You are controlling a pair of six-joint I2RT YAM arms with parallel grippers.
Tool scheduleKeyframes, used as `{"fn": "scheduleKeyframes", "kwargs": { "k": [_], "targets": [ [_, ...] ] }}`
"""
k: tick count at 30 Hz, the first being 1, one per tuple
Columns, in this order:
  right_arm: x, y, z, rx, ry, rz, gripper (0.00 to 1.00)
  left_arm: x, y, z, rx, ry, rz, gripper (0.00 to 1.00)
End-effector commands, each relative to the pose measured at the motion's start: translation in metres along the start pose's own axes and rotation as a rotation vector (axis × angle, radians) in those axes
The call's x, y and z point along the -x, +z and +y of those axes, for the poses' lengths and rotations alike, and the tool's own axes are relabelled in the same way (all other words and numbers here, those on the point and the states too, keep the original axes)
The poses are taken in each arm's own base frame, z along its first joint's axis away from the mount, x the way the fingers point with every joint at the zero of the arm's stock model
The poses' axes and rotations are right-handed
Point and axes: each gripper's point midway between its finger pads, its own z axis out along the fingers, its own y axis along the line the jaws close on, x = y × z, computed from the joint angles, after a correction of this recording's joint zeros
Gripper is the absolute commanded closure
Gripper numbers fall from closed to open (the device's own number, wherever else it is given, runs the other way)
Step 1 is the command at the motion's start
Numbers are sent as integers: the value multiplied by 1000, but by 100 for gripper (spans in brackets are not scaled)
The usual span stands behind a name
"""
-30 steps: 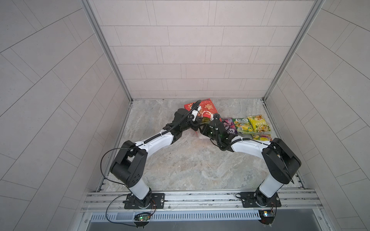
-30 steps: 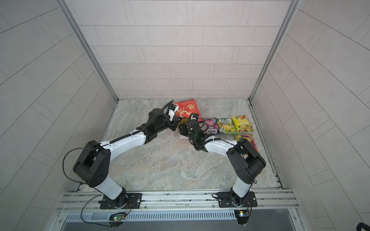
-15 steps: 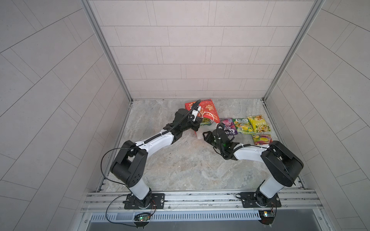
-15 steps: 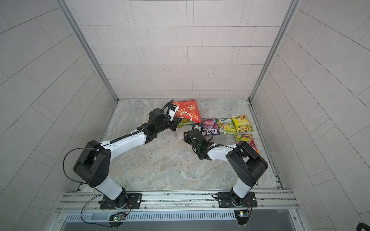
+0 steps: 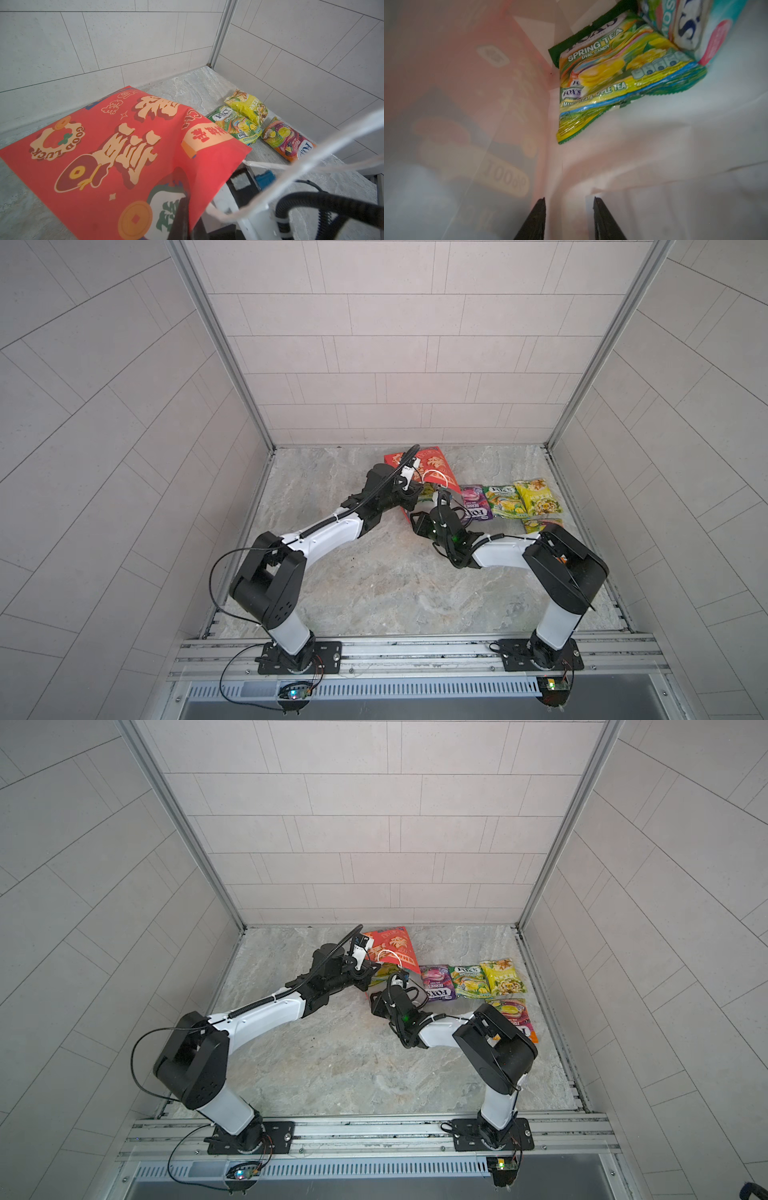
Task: Take the snacks out of the paper bag
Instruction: Pick up the snack from the paper bag.
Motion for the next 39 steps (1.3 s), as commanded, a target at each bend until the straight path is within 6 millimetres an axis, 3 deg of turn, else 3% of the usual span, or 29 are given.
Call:
{"fn": "scheduleKeyframes", "kwargs": {
  "k": [1, 7, 12, 34, 39],
  "targets": [
    [24, -1, 6, 39, 51, -59, 61, 11, -3, -9, -24, 14, -14, 100],
    [31, 2, -15, -32, 96, -111, 60, 13, -4, -9, -22, 23, -17, 100],
    [38, 23, -25, -21, 177, -116, 59, 11, -4, -12, -42, 26, -10, 100],
    [66, 60, -46, -72, 394, -230, 50, 6, 0, -21, -86, 48, 7, 100],
    [62, 68, -51, -73, 435, -219, 64, 7, -5, -18, -59, 65, 0, 100]
  ]
}}
